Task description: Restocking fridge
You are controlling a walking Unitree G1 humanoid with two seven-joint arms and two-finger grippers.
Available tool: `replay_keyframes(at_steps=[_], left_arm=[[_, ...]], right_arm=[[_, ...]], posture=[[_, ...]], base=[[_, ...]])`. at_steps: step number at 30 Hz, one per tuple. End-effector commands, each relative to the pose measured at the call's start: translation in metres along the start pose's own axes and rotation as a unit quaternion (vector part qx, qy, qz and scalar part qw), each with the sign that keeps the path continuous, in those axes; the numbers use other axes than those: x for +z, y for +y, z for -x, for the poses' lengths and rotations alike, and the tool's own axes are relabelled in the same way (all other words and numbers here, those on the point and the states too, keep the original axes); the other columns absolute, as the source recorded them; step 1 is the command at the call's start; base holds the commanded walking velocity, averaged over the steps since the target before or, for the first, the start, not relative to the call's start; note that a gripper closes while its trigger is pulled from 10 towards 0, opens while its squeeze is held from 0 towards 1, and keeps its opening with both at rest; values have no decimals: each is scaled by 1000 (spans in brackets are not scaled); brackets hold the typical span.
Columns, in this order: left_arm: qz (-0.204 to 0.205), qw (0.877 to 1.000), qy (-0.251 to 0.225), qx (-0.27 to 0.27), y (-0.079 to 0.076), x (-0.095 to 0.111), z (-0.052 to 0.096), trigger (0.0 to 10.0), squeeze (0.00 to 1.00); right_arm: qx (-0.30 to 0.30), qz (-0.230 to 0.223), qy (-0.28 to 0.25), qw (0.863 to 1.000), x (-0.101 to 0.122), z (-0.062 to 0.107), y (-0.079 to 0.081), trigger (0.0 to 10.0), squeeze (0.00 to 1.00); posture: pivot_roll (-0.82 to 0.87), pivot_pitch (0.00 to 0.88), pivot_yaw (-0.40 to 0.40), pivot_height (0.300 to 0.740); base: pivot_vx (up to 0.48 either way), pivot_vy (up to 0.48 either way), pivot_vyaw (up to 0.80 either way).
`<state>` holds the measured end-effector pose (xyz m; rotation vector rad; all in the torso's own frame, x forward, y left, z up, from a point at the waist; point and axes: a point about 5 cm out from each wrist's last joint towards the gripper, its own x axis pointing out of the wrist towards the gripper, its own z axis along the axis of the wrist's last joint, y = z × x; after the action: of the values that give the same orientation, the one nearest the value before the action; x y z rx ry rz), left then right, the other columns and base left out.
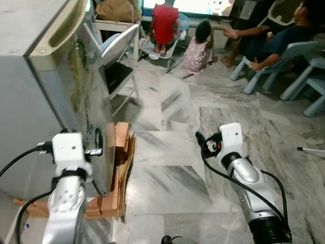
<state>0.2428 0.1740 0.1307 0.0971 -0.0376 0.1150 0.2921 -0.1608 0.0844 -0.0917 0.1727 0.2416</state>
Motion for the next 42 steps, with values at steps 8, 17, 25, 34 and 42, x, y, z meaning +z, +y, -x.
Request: replay_keyframes(at_steps=[8, 17, 25, 34, 42], left_arm=[[-31, 998, 14, 50, 16, -7, -8, 10000, 0], [-12, 998, 36, 41, 18, -15, -10, 10000, 0], [-8, 999, 26, -26, -5, -9, -24, 10000, 0], [-39, 998, 35, 20, 9, -9, -38, 10000, 0], [-27, 998, 50, 9, 7, -18, -39, 10000, 0]], right_arm=[[0, 3, -3, 1000, 3, -2, -1, 10000, 0], [6, 5, 4, 1000, 1, -1, -1, 10000, 0], [-3, 12, 50, 999, -12, 1, -10, 10000, 0], [-2, 10, 61, 998, -15, 5, -13, 10000, 0], [2, 10, 74, 997, -18, 8, -15, 10000, 0]], posture=[[57, 0, -55, 740], [60, 0, -66, 740], [60, 0, -75, 740], [40, 0, -68, 740], [38, 0, -69, 740]], base=[[0, 0, 0], [0, 0, 0], [0, 0, 0], [0, 0, 0], [0, 0, 0]])
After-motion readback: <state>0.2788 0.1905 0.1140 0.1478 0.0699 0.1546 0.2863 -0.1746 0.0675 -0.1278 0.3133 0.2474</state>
